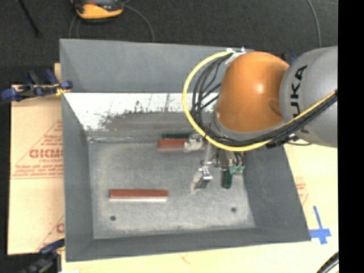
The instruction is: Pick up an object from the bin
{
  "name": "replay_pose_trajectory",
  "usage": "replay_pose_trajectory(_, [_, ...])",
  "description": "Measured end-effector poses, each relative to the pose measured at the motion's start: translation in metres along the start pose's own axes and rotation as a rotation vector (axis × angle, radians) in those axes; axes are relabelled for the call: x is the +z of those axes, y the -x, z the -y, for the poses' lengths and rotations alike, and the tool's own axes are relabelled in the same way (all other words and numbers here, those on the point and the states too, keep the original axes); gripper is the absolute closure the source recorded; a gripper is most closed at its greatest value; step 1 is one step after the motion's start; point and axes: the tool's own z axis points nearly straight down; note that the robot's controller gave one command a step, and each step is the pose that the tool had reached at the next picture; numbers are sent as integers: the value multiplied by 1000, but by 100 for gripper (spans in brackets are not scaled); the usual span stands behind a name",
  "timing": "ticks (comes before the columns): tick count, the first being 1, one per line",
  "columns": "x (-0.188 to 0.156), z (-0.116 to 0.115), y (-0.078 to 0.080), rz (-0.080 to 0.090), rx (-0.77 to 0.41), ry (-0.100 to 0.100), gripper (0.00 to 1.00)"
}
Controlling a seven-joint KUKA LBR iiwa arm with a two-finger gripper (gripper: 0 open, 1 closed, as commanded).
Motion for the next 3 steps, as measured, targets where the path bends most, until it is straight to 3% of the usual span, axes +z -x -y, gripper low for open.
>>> replay_pose_trajectory(1, [0, 0, 0, 0, 0, 0, 0])
replay_pose_trajectory(2, [41, -7, 4, 9, -34, -2, 0])
replay_pose_trajectory(3, [102, -27, 12, 5, -26, 0, 0])
